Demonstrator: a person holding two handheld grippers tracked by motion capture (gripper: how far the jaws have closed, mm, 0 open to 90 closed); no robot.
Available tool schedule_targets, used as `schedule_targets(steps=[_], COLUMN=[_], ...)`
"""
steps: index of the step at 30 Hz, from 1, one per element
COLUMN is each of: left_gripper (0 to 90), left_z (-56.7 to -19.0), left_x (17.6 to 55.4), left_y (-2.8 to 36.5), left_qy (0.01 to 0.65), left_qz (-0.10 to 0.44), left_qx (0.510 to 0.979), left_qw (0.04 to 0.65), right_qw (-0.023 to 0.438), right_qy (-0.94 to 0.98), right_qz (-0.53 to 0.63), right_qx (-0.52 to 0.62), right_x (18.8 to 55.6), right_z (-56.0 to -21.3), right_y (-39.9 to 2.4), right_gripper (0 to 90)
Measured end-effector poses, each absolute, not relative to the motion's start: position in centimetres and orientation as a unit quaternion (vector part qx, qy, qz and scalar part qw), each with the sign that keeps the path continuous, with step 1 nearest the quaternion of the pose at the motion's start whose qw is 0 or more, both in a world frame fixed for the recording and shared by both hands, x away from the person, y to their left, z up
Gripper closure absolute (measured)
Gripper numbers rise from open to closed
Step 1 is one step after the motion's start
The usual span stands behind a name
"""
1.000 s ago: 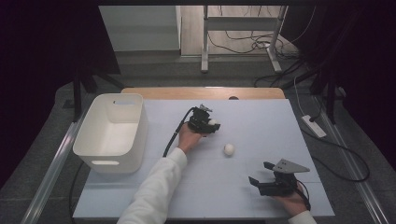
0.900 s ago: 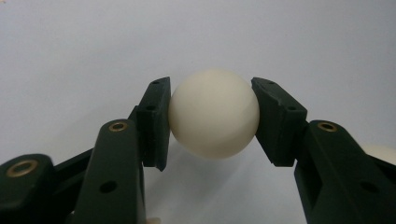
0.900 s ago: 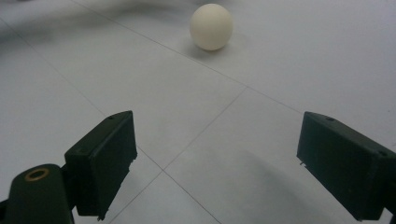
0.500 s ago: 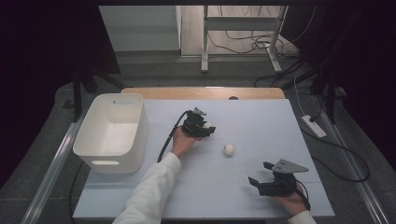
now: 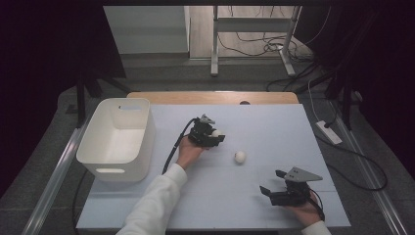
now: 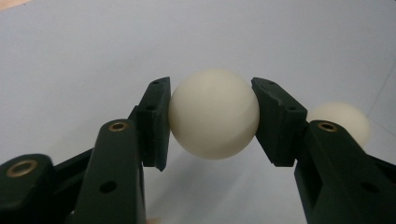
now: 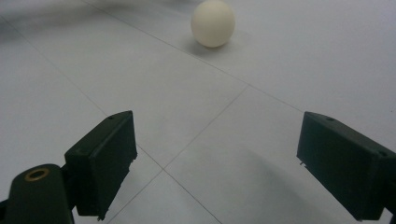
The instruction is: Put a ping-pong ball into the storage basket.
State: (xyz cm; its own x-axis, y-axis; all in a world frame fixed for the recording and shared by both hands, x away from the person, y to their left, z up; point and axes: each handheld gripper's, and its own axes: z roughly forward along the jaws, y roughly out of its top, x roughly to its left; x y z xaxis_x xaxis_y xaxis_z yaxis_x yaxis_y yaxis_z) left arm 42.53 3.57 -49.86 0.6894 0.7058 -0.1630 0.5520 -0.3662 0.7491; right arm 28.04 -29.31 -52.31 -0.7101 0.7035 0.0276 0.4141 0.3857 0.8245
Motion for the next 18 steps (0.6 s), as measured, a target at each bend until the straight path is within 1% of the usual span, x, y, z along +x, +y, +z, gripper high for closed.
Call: schedule_targets(steps=[18], left_gripper=[50.2], left_z=[-49.12], left_x=[41.59], left_y=[3.75], left_qy=[0.375], left_qz=[0.099], left_qx=[0.819], left_qw=[0.422], right_qw=[0.166], right_qy=[0.816], right_qz=[0.434], right_qx=[0.344], right_x=[28.05], right_z=[-52.33], right_y=[-29.27], right_gripper=[11.9])
